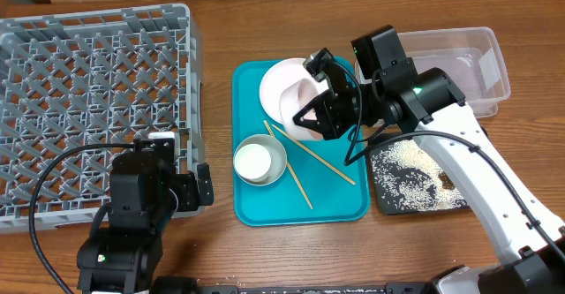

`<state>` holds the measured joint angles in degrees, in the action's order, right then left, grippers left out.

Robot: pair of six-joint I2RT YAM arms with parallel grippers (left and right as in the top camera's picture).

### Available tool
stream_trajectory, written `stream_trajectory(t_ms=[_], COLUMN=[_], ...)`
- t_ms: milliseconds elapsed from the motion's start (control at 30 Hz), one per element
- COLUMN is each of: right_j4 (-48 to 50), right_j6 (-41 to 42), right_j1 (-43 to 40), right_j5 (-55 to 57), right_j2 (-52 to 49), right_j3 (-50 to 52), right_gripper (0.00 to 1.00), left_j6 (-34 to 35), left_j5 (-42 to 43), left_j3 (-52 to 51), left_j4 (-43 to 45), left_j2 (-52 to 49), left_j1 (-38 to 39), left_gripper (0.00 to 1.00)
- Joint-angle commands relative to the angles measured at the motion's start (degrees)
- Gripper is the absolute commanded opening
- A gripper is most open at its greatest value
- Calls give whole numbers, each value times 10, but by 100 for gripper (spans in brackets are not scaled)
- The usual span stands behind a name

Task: Sort waste into correct bins and load items into the dishwasher
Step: 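Carry the pink bowl with right gripper onto the white plate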

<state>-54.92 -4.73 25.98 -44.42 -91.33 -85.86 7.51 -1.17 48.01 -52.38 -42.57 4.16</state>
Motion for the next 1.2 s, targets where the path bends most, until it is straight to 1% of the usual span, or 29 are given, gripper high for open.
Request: stream_trajectory(t_ms=[0,167,233,333,400,533,633,733,800,1000,1167], right_j4=[5,5,5,7,12,52,93,145,159,171,211], right_j6=[-31,-31,-30,-29,-23,-25,-49,-50,-50,-49,-46], right_j1=[0,0,0,1,1,1,1,3,7,17,31], right_j5=[-102,-99,-76,10,90,209,231,232,234,245,252], right_j2=[19,19,19,19,19,19,16,2,-16,-108,-183], right_j3=[-15,-15,-15,-15,-15,-15,-15,-15,-15,-15,-15], right_gripper=[4,4,4,4,4,4,4,4,4,4,4], left_j6=[2,2,2,2,2,2,2,2,2,2,2], left_j5=[-8,-8,-8,-8,-8,-7,-7,-7,-7,-7,-7], left_j3=[10,10,10,10,10,10,10,10,10,10,10], left_j4=[-1,-1,-1,-1,-1,-1,-1,-1,-1,-1,-1], left_j2=[-2,-2,-2,-2,-2,-2,-2,-2,-2,-2,-2], left_j1=[3,3,3,3,3,3,3,3,3,3,3], left_gripper=[100,100,100,100,100,100,100,100,100,100,100])
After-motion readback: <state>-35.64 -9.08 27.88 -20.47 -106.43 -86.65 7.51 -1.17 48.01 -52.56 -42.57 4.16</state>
